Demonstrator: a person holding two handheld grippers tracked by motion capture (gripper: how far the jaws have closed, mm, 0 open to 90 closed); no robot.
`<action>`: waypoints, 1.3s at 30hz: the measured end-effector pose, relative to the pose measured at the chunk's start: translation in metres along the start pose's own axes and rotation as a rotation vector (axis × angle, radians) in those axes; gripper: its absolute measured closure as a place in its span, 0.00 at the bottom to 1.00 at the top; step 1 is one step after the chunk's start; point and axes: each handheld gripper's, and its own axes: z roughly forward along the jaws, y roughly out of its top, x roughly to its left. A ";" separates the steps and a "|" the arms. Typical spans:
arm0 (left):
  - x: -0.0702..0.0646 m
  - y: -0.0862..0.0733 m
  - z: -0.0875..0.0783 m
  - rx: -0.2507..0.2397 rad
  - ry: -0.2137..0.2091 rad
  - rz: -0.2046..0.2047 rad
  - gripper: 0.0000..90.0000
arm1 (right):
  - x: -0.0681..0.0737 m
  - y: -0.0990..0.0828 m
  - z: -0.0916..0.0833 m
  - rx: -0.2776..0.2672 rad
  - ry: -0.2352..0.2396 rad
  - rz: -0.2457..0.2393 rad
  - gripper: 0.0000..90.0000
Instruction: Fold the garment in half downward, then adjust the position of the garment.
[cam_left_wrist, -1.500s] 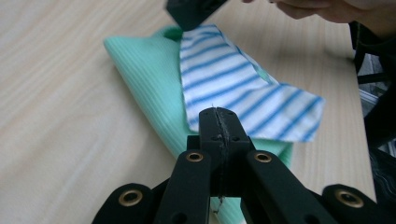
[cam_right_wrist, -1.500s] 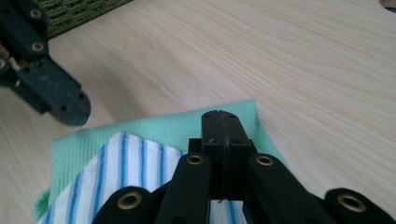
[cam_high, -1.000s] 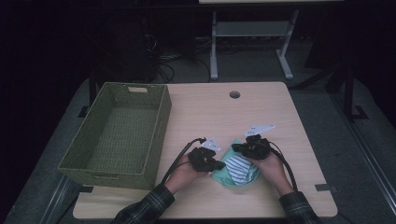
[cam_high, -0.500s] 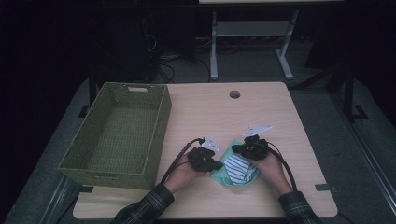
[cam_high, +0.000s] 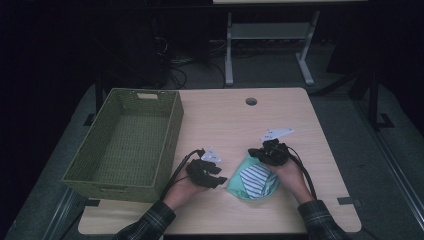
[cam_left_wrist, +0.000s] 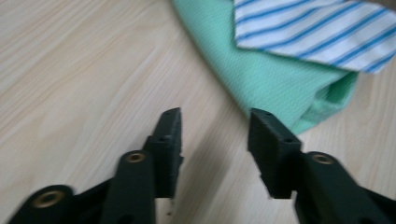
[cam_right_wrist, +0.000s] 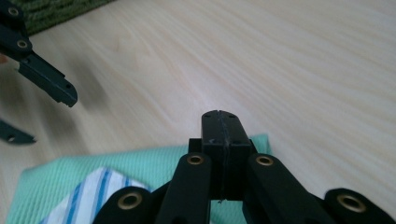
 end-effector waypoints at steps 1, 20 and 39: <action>0.001 -0.002 -0.001 0.007 0.005 -0.002 0.54 | 0.000 0.002 0.001 0.004 0.004 0.009 1.00; 0.000 -0.023 0.005 0.047 0.101 0.025 0.14 | -0.017 0.011 0.036 0.096 -0.028 0.010 1.00; 0.006 -0.036 0.006 -0.070 0.084 0.049 0.14 | -0.037 -0.010 0.008 0.131 -0.066 0.043 1.00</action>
